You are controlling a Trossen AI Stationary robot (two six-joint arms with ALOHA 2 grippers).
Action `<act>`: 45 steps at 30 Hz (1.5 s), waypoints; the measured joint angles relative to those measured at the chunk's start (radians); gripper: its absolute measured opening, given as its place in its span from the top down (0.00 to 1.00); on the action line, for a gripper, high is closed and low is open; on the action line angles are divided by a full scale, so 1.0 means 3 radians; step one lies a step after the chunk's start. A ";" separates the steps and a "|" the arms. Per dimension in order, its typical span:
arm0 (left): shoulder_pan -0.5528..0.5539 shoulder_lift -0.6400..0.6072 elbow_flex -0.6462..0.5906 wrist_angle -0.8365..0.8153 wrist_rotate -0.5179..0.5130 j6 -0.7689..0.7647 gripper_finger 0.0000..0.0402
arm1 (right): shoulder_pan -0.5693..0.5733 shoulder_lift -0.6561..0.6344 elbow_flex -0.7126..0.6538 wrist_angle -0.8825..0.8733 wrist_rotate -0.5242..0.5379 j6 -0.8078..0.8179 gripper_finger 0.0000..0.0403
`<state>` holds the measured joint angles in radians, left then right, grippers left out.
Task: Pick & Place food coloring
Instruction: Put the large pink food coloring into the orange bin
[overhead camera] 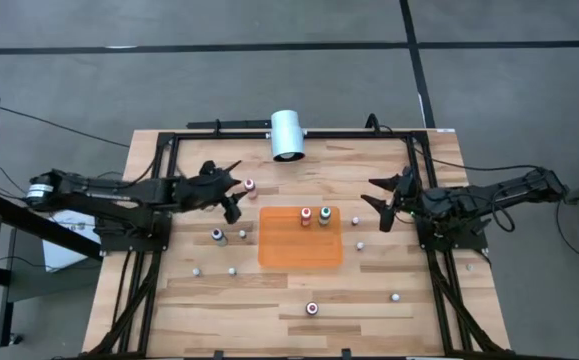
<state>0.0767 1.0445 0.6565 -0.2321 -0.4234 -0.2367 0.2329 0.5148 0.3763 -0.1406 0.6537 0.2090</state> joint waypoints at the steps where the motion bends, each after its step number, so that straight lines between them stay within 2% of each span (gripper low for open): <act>1: 0.0058 0.0081 0.0057 -0.0069 0.0080 -0.0001 0.58 | 0.0000 0.0000 -0.0008 0.0000 0.0000 -0.0001 0.41; 5: 0.0281 0.0373 0.0228 -0.0203 0.0464 -0.0010 0.58 | 0.0000 0.0000 -0.0024 -0.0001 0.0000 0.0001 0.41; 8: 0.0403 0.0543 0.0269 -0.0267 0.0594 -0.0031 0.58 | 0.0000 0.0000 -0.0024 -0.0001 -0.0002 0.0001 0.41; 18: 0.0582 0.0836 0.0286 -0.0264 0.0610 -0.0046 0.58 | 0.0000 0.0000 -0.0024 -0.0008 -0.0005 0.0002 0.41; 25: 0.0641 0.0841 0.0286 -0.0296 0.0622 -0.0047 0.58 | 0.0000 0.0000 -0.0024 -0.0027 -0.0006 0.0002 0.41; 30: 0.0649 0.0909 0.0283 -0.0331 0.0739 -0.0039 0.58 | 0.0000 0.0000 -0.0024 -0.0027 -0.0006 0.0003 0.41; 40: 0.0648 0.1334 0.0284 -0.0063 0.0858 -0.0068 0.58 | 0.0000 0.0001 -0.0024 -0.0031 -0.0007 0.0005 0.41; 45: 0.0648 0.1299 0.0283 -0.0066 0.0874 -0.0116 0.58 | 0.0000 0.0001 -0.0024 -0.0029 -0.0008 0.0008 0.41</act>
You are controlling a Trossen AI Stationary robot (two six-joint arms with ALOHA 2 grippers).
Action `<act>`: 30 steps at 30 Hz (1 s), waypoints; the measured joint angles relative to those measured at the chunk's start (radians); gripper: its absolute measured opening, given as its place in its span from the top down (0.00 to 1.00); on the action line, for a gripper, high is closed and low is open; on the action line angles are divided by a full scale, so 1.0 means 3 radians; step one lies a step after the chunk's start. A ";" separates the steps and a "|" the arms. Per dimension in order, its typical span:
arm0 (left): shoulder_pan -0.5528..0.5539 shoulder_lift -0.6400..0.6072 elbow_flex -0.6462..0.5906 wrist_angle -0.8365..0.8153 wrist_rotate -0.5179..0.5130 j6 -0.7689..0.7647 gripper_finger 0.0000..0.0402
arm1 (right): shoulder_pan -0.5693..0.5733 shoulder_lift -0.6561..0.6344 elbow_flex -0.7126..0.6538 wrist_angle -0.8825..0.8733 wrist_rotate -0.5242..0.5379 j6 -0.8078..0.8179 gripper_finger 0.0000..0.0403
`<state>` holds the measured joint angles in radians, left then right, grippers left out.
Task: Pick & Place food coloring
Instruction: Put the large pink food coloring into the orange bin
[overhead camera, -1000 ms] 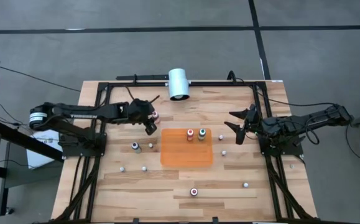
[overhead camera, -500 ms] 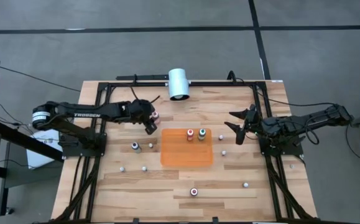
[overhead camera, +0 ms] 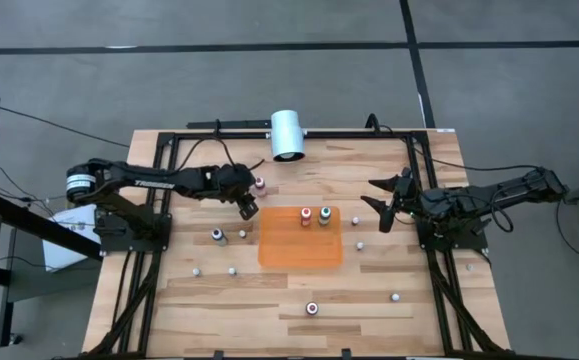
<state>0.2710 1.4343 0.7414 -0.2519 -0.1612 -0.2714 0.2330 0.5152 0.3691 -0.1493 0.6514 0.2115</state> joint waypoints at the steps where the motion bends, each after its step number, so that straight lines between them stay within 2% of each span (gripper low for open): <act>1: 0.0000 -0.0016 0.0000 0.0005 -0.0002 -0.0001 0.58 | 0.0000 -0.0001 0.0000 0.0000 0.0000 0.0000 0.41; 13: 0.0000 -0.0033 0.0000 0.0087 -0.0032 0.0085 0.58 | 0.0000 0.0000 0.0000 0.0001 -0.0001 -0.0001 0.41; 21: 0.0000 -0.0033 0.0000 0.0134 -0.0034 0.0326 0.58 | 0.0000 0.0000 0.0000 0.0001 -0.0001 0.0000 0.41; 30: 0.0000 -0.0032 0.0000 0.0150 -0.0009 0.0314 0.58 | 0.0000 0.0000 0.0000 0.0001 -0.0001 -0.0001 0.41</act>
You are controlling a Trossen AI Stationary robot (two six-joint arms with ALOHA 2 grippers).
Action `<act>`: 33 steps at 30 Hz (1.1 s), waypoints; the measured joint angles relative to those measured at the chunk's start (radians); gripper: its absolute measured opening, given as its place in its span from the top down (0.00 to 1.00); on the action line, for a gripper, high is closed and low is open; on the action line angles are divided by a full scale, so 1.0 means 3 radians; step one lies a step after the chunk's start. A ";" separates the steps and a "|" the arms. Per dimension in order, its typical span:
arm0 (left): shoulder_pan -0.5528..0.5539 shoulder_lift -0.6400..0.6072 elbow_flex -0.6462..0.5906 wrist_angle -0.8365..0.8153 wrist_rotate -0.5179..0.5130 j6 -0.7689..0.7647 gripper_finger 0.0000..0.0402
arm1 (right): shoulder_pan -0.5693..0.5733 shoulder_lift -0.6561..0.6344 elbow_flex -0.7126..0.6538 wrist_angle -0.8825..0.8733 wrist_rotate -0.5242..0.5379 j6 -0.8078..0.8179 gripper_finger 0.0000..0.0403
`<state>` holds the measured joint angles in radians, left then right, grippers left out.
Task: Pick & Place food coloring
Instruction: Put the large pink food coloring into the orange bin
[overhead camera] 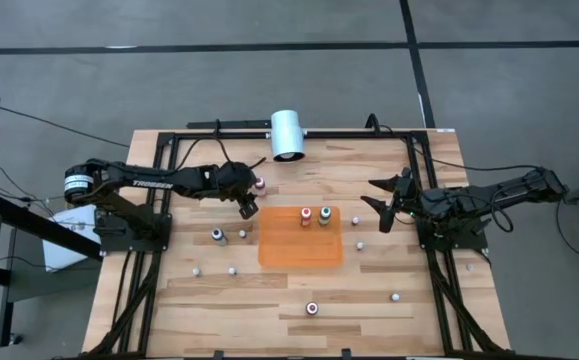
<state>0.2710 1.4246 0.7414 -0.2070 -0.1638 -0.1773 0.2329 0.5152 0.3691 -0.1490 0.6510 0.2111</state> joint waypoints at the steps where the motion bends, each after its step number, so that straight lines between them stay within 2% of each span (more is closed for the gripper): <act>1: 0.0000 0.0000 0.0000 -0.0001 0.0022 0.0000 0.58 | 0.0000 0.0000 0.0000 0.0000 0.0000 0.0000 0.41; 14: -0.0001 0.0000 0.0000 -0.0006 0.0019 -0.0054 0.58 | 0.0000 0.0000 0.0003 0.0000 0.0001 0.0000 0.41; 25: 0.0000 -0.0001 0.0000 -0.0013 -0.0277 -0.0231 0.58 | 0.0000 0.0000 0.0003 0.0000 0.0001 0.0000 0.41; 33: -0.0032 0.0000 0.0000 -0.0013 -0.0248 -0.0232 0.50 | 0.0000 0.0000 0.0003 0.0000 0.0001 0.0000 0.41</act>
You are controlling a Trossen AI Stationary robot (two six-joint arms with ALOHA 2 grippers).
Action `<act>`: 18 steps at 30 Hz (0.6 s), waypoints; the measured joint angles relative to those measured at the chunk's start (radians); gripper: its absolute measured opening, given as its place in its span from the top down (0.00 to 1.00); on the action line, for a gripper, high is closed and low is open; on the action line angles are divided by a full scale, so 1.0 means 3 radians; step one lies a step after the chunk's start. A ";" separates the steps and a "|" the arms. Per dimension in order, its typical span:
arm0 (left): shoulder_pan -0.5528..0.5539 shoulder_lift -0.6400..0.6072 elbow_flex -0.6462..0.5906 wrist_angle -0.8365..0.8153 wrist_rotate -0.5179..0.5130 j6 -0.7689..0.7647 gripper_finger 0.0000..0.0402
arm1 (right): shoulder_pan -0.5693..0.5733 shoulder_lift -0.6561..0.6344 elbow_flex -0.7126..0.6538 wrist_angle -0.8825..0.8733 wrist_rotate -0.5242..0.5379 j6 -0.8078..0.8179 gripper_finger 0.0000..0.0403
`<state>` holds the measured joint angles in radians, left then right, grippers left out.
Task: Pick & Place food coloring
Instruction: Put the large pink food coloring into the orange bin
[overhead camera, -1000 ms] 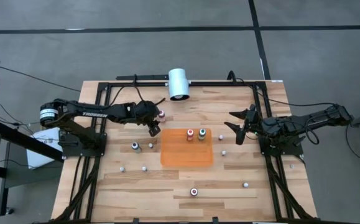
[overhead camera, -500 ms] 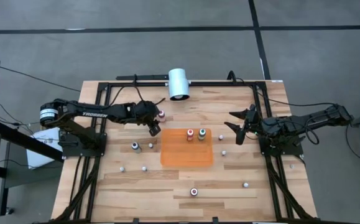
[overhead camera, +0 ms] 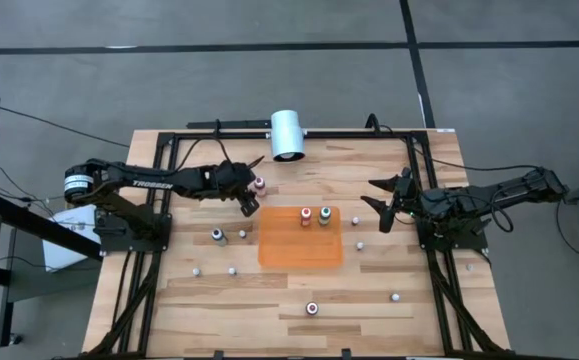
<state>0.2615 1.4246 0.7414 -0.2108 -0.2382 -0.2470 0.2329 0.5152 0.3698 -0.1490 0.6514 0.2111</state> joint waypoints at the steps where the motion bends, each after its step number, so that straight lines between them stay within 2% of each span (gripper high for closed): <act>1: -0.0002 0.0000 0.0000 0.0000 0.0028 -0.0001 0.48 | 0.0000 0.0000 0.0000 0.0000 0.0000 0.0000 0.41; 9: -0.0003 0.0000 0.0000 0.0019 0.0077 0.0064 0.45 | 0.0000 0.0000 0.0000 0.0001 0.0001 0.0011 0.41; 18: -0.0003 0.0000 0.0000 0.0293 0.0138 0.0297 0.45 | 0.0000 0.0000 0.0000 0.0000 0.0003 0.0081 0.41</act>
<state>0.2607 1.4246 0.7414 -0.1229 -0.1969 -0.1579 0.2329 0.5152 0.3698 -0.1490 0.6521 0.2356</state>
